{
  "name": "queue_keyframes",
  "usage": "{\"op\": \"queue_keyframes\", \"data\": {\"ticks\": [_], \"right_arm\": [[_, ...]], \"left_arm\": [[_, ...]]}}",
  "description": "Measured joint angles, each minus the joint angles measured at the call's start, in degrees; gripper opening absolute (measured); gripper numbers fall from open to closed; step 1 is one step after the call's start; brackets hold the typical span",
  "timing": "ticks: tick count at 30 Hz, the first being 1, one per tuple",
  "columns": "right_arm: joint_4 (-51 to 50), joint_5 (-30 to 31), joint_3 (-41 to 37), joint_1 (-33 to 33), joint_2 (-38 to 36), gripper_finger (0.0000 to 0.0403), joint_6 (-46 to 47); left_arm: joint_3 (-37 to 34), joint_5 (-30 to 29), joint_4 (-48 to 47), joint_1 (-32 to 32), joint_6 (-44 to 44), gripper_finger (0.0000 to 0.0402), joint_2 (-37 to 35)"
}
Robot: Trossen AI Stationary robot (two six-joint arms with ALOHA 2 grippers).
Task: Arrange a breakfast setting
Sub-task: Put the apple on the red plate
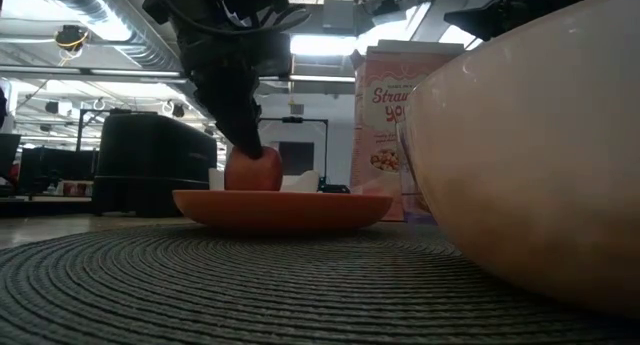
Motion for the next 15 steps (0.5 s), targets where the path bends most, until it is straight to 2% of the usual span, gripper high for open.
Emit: {"op": "queue_keyframes", "data": {"ticks": [15], "right_arm": [[0.0,0.0,0.0,0.0,0.0,0.0014,0.0]], "left_arm": [[0.0,-2.5,0.4,-0.5,-0.5,0.0317,0.0]]}}
